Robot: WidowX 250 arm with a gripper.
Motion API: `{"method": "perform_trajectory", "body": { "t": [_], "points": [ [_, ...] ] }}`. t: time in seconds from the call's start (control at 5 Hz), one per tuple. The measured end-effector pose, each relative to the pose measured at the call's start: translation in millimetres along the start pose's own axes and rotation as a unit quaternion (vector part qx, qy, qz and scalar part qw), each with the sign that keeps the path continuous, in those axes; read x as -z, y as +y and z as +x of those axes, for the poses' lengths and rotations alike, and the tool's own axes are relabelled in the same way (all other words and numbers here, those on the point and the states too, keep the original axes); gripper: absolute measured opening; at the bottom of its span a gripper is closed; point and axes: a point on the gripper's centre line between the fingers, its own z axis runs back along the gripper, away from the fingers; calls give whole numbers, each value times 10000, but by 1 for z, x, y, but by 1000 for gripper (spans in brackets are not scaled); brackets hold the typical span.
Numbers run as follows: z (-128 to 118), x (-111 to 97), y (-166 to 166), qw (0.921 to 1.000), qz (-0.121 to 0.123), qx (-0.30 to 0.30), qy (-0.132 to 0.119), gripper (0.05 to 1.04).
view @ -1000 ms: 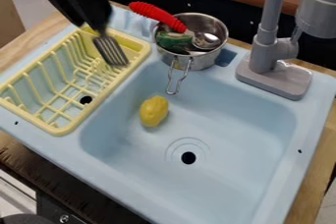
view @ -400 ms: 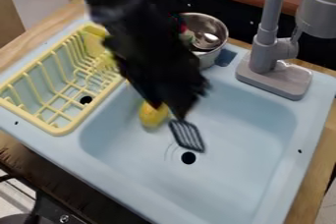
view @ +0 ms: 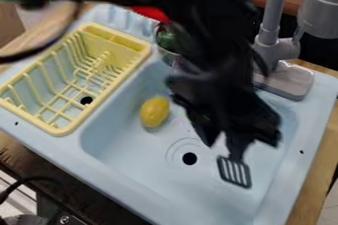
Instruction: Put the spatula to the right corner of the sink
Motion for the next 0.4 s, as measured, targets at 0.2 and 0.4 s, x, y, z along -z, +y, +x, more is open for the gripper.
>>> {"method": "perform_trajectory", "body": {
  "t": [0.2, 0.4],
  "points": [
    [2, 21, -11, 9996, 149, -75, -244, 403],
    [9, 44, -16, 9985, 349, -159, -385, 403]
  ]
}}
